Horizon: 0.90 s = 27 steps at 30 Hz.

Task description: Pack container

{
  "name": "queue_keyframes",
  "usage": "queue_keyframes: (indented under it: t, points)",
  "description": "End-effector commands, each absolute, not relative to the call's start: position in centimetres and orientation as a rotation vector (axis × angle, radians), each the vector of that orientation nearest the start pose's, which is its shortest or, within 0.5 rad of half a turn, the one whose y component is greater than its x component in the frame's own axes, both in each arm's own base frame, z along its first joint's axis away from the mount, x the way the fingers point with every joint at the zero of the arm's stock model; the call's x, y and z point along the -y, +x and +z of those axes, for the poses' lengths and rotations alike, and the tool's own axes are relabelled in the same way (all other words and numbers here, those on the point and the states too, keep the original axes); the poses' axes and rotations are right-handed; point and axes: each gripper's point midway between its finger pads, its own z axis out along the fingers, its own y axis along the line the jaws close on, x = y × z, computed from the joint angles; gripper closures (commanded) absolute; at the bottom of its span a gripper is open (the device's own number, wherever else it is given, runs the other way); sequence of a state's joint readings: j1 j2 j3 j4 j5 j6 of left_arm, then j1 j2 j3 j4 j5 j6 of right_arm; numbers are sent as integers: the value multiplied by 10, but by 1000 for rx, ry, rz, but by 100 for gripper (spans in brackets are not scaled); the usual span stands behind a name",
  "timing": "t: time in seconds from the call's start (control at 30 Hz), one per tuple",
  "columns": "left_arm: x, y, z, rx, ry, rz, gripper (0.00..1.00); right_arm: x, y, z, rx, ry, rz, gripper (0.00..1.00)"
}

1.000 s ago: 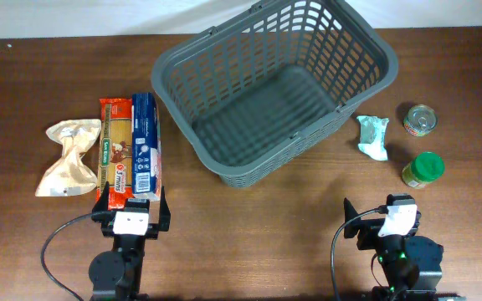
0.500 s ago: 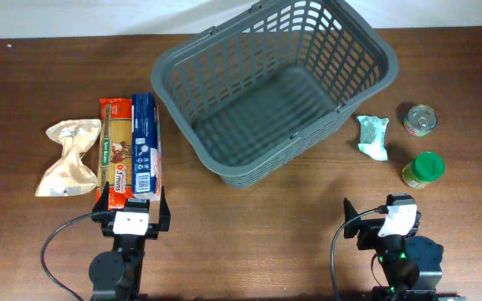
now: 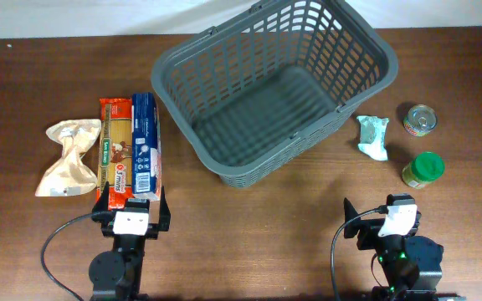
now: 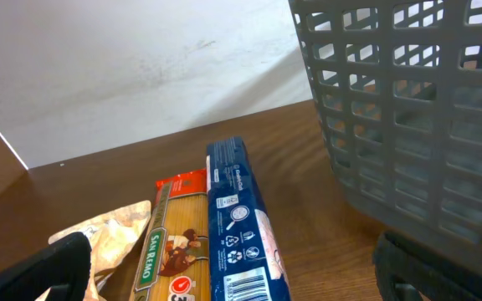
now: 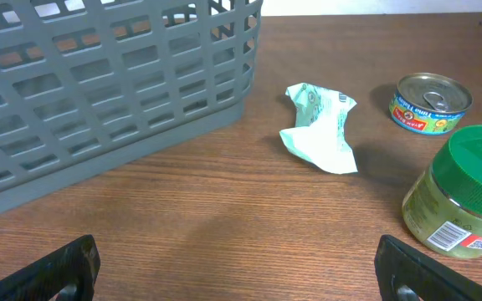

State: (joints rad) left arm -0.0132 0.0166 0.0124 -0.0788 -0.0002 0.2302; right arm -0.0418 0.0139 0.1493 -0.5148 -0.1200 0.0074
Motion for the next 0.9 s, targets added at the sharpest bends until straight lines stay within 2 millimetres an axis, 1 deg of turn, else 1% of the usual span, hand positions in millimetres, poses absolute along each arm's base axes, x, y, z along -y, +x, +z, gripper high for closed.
queue_keyframes:
  t: [0.0,0.23,0.33,0.57,0.63,0.7,0.77,0.83,0.87]
  points:
    - [4,246,155,-1647,201,158,1,-12,219,118,-1943,-26,97,1]
    - [4,246,155,-1647,201,158,1,-12,219,118,-1943,-26,97,1]
    - [4,246,160,-1628,199,158,1,-12,219,119,-1941,-26,96,1]
    - [5,247,164,-1609,203,158,1,-15,219,119,-1939,-39,115,1]
    - [18,246,166,-1591,260,96,1,-15,219,119,-1939,-39,116,1]
    - [32,244,165,-1584,319,33,1,-20,218,119,-1941,-56,143,1]
    - [36,243,164,-1585,340,8,1,-25,218,121,-1929,-79,174,1]
    - [36,243,165,-1588,316,-13,1,-29,221,132,-1889,-52,224,1]
    - [36,243,167,-1590,307,-21,1,-30,222,142,-1859,-6,265,1]
